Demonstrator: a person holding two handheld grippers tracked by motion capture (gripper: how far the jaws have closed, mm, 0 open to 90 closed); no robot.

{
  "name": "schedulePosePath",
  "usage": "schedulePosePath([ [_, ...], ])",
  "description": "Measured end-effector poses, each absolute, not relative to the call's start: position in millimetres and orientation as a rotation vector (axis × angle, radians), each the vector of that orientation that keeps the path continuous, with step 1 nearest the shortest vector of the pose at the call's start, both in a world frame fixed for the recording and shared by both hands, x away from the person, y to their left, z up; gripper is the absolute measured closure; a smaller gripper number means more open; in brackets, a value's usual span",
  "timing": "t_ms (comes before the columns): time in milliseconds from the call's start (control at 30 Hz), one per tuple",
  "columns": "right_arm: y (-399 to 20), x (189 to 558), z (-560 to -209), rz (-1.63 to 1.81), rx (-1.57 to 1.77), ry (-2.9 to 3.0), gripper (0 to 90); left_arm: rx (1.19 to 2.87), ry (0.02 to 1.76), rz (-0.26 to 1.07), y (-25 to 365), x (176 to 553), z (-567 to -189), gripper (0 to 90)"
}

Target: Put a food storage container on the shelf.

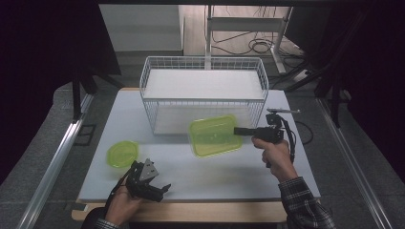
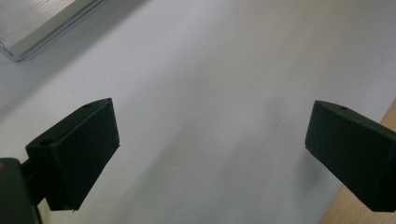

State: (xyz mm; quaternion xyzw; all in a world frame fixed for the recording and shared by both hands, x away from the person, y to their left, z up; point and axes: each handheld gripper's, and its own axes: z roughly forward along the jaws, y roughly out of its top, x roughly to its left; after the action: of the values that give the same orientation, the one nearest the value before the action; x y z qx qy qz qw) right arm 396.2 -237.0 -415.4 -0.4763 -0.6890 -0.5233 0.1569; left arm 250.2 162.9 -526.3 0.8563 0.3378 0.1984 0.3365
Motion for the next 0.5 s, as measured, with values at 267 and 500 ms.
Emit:
schedulePosePath([
  [267, -236, 403, -395, -1.541, -1.362, -1.966, 80.0, 2.207, 0.882, 0.500, 165, 251, -526, 2.3],
  [500, -234, 408, -375, -1.588, -1.367, -1.955, 80.0, 2.214, 0.880, 0.501, 164, 251, -526, 2.3],
])
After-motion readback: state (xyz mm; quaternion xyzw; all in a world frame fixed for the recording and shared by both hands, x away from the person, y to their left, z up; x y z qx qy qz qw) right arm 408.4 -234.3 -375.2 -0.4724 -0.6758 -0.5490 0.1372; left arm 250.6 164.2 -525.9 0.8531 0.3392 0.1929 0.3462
